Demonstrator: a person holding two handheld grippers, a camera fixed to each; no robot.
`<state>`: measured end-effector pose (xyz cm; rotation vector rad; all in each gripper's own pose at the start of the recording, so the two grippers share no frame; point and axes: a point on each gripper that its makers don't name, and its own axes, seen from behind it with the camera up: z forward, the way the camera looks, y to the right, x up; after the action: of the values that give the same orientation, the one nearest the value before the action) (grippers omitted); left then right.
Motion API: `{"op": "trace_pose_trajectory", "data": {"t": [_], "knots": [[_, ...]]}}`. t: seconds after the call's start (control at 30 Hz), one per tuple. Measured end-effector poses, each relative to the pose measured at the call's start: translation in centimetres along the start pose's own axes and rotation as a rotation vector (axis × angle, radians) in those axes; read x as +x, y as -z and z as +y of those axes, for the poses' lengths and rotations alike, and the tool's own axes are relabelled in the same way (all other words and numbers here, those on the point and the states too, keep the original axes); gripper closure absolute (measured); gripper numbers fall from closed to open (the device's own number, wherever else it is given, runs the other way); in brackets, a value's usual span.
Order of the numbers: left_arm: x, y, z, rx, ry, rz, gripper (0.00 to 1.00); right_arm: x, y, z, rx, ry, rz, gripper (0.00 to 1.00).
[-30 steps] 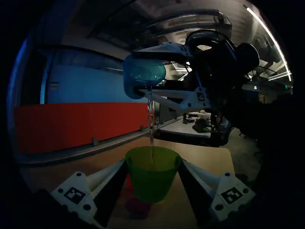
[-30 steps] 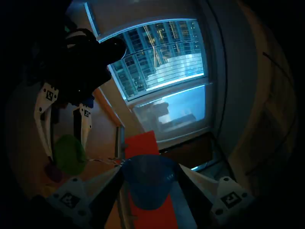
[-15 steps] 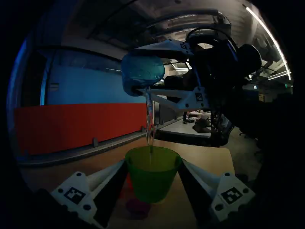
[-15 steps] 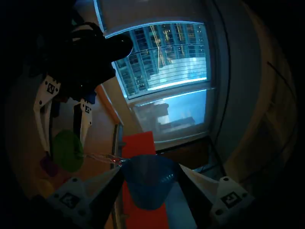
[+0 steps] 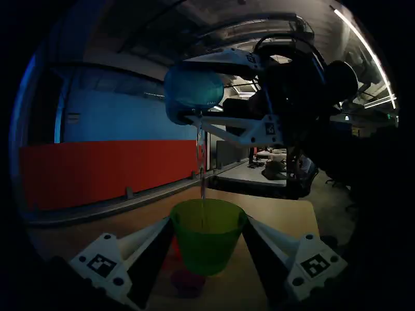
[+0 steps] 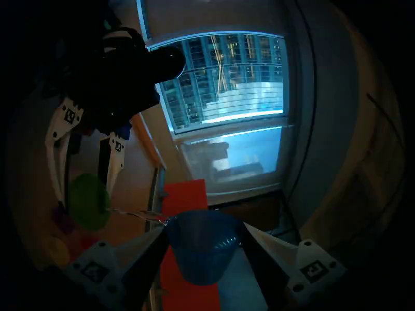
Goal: Pour water
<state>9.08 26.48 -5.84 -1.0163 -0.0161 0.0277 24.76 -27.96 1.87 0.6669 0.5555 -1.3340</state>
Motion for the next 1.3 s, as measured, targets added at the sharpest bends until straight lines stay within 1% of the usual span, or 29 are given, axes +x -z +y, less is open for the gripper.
{"op": "trace_pose_trajectory", "data": {"t": [0.6,0.9,1.3], "knots": [[0.2,-0.1,-0.1,0.001,0.001,0.003,0.13,0.2,-0.2,0.5,-0.007,0.075,-0.006,0.08],[0.0,-0.1,-0.2,0.005,0.002,0.002,0.13,0.5,-0.3,0.9,-0.012,0.101,-0.005,0.08],[0.1,-0.2,-0.1,0.004,0.003,0.006,0.13,0.7,-0.3,1.3,-0.011,0.16,-0.009,0.08]]}}
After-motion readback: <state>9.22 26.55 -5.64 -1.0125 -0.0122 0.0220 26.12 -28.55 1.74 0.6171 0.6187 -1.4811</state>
